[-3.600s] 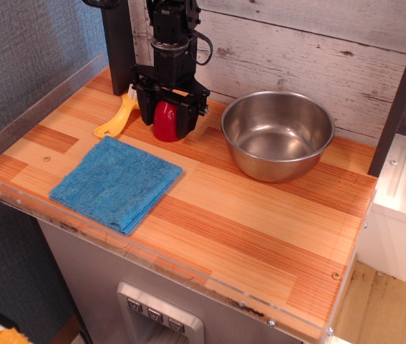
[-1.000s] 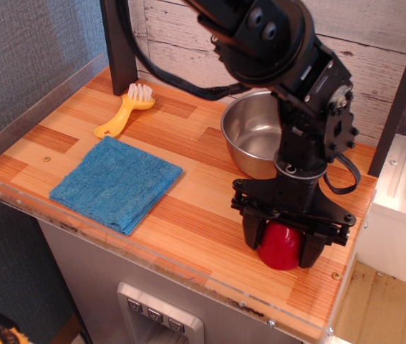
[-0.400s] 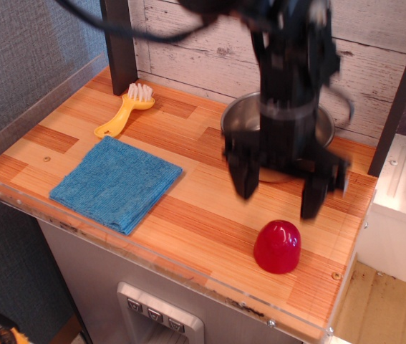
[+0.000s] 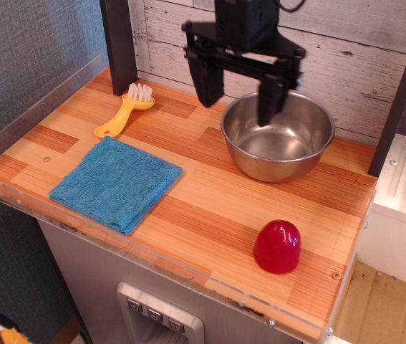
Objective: Place the red item close to the bottom right hand side of the table.
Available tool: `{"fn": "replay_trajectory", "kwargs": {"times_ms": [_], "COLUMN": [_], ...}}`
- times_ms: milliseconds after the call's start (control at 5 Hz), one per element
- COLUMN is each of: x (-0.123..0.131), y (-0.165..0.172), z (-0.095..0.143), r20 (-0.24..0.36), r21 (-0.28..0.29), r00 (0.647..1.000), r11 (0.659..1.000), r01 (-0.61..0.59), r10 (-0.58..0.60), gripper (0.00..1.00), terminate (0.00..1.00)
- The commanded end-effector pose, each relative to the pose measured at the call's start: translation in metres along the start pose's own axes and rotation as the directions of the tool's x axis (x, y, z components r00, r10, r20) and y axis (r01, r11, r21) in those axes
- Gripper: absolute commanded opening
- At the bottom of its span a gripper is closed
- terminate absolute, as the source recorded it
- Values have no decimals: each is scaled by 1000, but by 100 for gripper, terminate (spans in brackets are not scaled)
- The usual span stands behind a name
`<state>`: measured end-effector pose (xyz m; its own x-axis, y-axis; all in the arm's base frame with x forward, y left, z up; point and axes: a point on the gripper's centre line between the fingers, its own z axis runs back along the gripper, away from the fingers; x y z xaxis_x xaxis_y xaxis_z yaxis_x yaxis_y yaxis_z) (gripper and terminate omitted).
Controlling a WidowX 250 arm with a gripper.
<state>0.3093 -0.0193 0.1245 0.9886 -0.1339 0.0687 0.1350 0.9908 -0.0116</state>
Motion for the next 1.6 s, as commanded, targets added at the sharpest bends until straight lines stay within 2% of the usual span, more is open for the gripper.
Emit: {"fn": "replay_trajectory", "kwargs": {"times_ms": [0,200,400,1400], "x": [-4,-14,-18,-18], "y": [26,31,31,31], "z": [5,1,-5,-5], "r20": [-21,0,-8,-8], "r21": [50,57,47,47], "r00": [1000,995,995,995], "r11": [999,993,994,994], "r01": [-1,-103,-97,-97], "r10": [2,103,97,97], "gripper": [100,100,100,100], "terminate": [0,0,0,0]}}
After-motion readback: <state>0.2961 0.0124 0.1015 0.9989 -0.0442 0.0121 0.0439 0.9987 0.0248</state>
